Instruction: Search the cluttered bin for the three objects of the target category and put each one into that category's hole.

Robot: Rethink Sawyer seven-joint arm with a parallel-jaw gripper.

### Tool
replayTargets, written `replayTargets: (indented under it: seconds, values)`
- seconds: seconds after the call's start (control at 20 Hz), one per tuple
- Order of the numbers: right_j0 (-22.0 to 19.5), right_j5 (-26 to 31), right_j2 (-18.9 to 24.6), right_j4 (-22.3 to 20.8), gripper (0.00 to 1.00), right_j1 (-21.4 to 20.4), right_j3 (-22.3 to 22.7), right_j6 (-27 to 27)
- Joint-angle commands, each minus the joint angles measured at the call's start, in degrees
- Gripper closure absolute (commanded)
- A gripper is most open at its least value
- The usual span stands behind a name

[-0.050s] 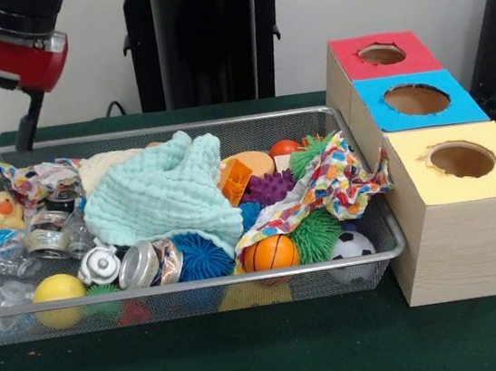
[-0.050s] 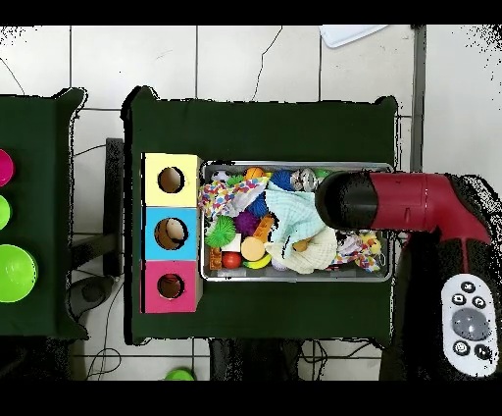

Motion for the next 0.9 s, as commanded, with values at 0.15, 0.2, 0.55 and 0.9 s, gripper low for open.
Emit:
replayTargets:
  seconds: [0.15,0.2,0.55,0.9]
  values:
    - [0.22,-2.87,4.54,-2.60,0.00,6.41,2.97,-3.90]
    - [0.26,-2.75,4.13,-2.42,0.00,6.76,3.32,-3.12]
    - [0.01,-5.42,2.43,-4.58,0.00,9.59,4.08,-2.62]
    - [-2.17,-5.83,2.60,-6.19,0.00,9.76,3.90,-6.91]
